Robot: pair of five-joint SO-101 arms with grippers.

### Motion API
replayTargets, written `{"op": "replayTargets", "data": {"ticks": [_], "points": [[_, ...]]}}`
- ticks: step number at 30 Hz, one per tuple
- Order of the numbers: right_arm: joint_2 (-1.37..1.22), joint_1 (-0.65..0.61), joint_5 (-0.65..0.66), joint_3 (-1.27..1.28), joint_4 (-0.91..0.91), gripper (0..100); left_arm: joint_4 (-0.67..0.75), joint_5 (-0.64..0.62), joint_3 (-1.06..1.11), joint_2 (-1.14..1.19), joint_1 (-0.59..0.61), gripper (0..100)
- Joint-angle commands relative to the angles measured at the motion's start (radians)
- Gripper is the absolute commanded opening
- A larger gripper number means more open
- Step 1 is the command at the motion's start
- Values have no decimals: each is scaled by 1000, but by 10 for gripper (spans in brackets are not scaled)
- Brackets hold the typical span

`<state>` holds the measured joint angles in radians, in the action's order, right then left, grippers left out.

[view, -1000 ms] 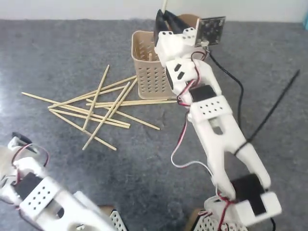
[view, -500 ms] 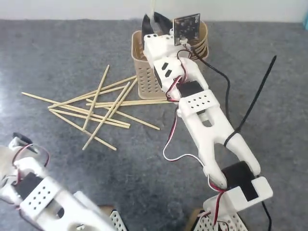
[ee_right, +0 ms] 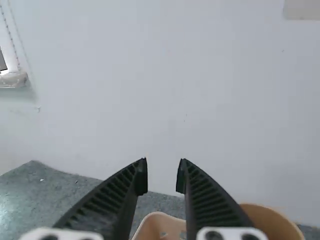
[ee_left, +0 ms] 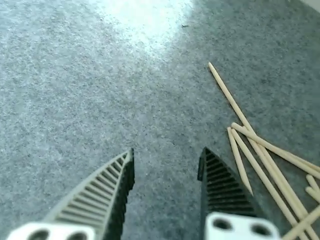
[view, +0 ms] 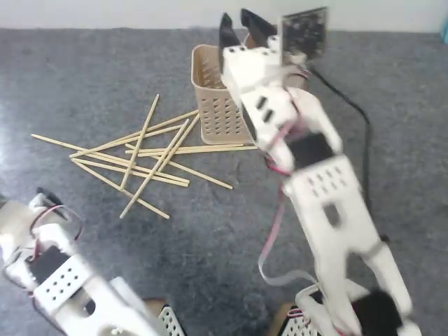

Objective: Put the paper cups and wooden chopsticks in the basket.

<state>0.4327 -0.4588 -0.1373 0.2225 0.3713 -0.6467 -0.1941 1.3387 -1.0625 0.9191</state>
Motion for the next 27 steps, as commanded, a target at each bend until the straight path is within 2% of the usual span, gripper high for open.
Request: {"op": "replayTargets", "data": {"ticks": [1,4,9,13,17,22,24,27], "points": [[231,-5,17,-63,278,102,-97,87,-68,5,-94,202],[348,8,15,-57,450,102,-184,138,-128,5,-170,202],[484,133,-103,-55,702,102,-296,150,-242,6,-292,202],[588,231,-103,-61,941,102,-390,150,-366,66,-404,203],[667,309,-78,-54,1164,102,-466,150,-572,313,-499,203],[690,395,-48,-8,1377,101,-462,153,-840,674,-525,203],[693,409,-41,81,1388,101,-462,157,-947,807,-529,203],[700,420,-41,259,1328,101,-465,238,-1092,988,-563,203]]}}
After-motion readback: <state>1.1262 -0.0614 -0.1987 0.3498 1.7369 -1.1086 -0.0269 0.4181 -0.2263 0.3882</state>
